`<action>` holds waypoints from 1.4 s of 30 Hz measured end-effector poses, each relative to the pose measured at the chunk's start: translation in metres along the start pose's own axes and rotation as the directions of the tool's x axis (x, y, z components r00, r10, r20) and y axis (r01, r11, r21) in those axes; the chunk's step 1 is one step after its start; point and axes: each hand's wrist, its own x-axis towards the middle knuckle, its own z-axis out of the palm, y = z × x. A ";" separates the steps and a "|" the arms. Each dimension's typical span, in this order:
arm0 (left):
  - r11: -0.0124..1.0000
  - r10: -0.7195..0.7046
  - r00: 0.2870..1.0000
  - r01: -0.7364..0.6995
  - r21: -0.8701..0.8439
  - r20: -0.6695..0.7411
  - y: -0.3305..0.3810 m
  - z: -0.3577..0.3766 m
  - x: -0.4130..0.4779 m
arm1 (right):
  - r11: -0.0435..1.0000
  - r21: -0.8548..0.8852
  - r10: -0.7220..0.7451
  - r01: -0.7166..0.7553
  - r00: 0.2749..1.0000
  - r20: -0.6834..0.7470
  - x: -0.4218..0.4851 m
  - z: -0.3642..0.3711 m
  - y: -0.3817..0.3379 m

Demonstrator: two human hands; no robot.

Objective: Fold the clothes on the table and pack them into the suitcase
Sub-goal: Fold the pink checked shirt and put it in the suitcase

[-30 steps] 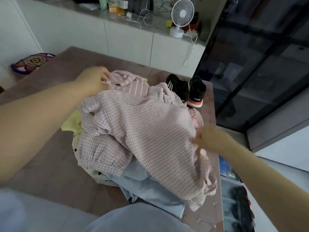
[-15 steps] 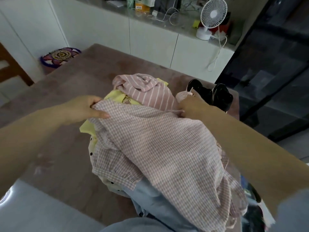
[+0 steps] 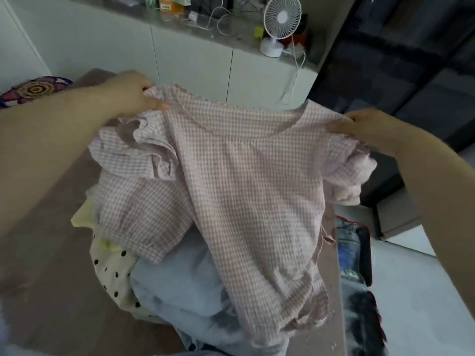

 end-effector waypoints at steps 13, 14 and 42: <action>0.797 0.604 0.797 -0.604 0.031 -0.004 0.035 0.096 -0.077 | 0.959 -0.248 -0.058 0.135 0.954 0.294 -0.074 0.094 0.076; 0.771 0.635 0.771 -0.637 0.022 0.050 0.028 0.105 -0.091 | 0.973 -0.224 0.021 0.055 0.946 0.324 -0.088 0.102 0.086; 0.698 0.692 0.699 -0.712 0.076 0.182 0.066 0.163 -0.127 | 0.598 0.773 0.502 -0.212 0.851 -0.155 -0.125 0.096 0.105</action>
